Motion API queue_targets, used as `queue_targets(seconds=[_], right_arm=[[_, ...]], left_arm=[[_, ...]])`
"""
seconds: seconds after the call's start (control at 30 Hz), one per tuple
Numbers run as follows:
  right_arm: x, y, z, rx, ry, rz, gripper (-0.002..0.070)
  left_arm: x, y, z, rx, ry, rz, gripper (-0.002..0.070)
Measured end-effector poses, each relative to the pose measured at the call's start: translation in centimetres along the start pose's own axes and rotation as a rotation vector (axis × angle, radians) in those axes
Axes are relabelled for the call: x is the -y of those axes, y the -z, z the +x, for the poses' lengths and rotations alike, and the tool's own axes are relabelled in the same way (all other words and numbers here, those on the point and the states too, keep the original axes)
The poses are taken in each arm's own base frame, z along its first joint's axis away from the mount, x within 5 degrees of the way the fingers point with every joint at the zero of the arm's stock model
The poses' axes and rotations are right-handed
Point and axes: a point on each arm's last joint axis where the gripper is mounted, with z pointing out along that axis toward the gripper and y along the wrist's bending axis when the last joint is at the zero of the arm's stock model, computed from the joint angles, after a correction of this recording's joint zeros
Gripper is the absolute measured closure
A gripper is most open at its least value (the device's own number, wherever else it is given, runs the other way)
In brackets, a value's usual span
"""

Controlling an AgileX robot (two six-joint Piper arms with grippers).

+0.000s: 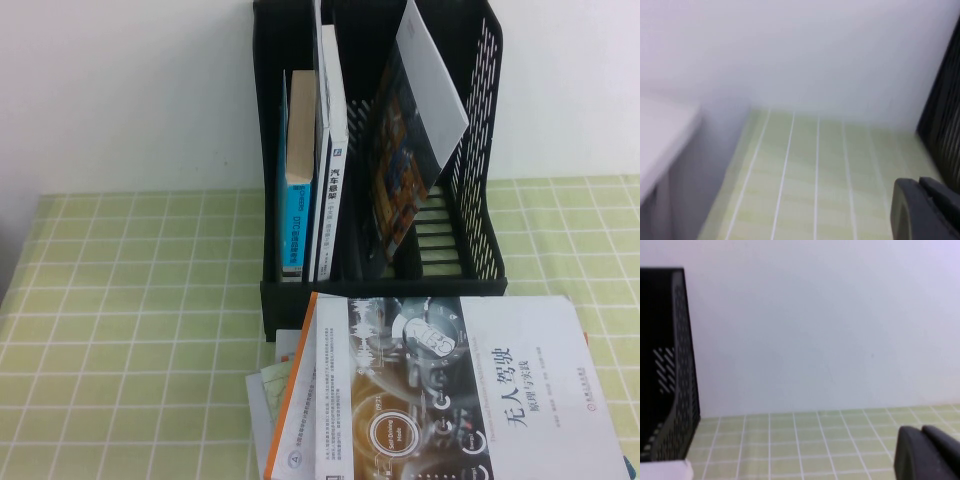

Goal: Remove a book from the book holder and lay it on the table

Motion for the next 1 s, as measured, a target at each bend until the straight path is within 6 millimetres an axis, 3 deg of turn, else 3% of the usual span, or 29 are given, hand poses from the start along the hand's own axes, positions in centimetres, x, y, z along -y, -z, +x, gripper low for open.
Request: queue_targets(seconds=[0.3, 0.53, 0.7, 0.8, 0.9, 1.0], right_arm=[[-0.1, 0.1, -1.5, 0.164, -0.014, -0.017, 0.0678], [-0.5, 1.7, -5.3, 0.619, -0.067, -0.078, 0.0678], [-0.1, 3.2, -8.2, 0.823, -0.198, -0.099, 0.0678], [0.3, 4.5, -11.2, 0.926, -0.263, -0.097, 0.0678], [1.0, 6.6, -14.9, 1.036, -0.371, -0.1, 0.0678], [1.2, 8.0, -18.6, 1.033, -0.477, -0.131, 0.0678]], left_arm=[[1.1, 1.6, -4.9, 0.58, 0.058, 0.151, 0.0678], [1.6, 3.4, -6.9, 0.87, 0.078, 0.238, 0.0678], [1.9, 3.9, -8.5, 0.871, 0.216, 0.303, 0.0678], [2.6, 4.8, -11.6, 0.85, 0.239, 0.307, 0.0678], [3.5, 6.1, -15.9, 0.822, 0.244, 0.299, 0.0678], [4.4, 6.6, -19.9, 0.735, 0.234, 0.265, 0.0678]])
